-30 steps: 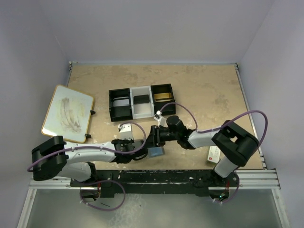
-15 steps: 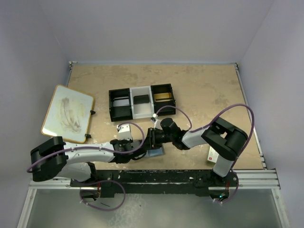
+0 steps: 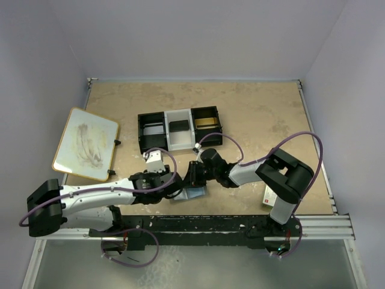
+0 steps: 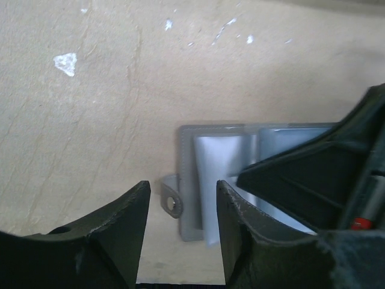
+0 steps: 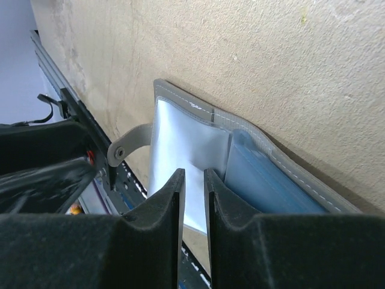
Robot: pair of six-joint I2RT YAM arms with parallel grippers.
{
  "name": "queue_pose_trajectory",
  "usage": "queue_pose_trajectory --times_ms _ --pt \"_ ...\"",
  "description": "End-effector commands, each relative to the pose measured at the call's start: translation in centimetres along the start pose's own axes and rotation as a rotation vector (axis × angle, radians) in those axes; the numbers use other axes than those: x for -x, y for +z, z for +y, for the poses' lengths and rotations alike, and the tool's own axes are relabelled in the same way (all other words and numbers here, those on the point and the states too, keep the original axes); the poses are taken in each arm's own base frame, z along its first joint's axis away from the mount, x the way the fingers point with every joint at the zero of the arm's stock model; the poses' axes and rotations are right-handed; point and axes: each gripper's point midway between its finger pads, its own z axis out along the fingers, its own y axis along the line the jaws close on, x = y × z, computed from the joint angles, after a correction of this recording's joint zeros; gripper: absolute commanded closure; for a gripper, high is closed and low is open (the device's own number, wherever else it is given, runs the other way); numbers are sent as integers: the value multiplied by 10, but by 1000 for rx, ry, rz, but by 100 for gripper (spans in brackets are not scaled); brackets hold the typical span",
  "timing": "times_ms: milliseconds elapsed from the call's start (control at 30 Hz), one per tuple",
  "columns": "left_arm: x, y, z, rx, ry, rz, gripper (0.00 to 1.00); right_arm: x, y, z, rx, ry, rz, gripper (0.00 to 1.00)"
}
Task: Take the credit cards out of the card holder
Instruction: Open the card holder at the center of the board.
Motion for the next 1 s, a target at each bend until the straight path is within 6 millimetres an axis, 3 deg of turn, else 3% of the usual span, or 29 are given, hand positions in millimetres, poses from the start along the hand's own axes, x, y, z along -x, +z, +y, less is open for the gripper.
queue_pose_trajectory --times_ms 0,133,367,633,800,967 --pt "37 -21 -25 -79 -53 -79 53 7 2 -5 -44 -23 -24 78" --pt "40 -24 -43 -147 -33 -76 47 8 0 -4 -37 -21 -36 78" --pt "9 10 -10 15 -14 13 46 4 -6 -1 -21 -21 -27 78" --pt "-14 26 -25 -116 -64 98 47 8 -12 16 24 -44 -25 78" --pt "-27 35 -10 -64 -51 117 50 17 -23 31 32 -78 -48 76" --pt "-29 40 -3 -12 -26 116 66 31 -41 31 -53 -106 -111 74"
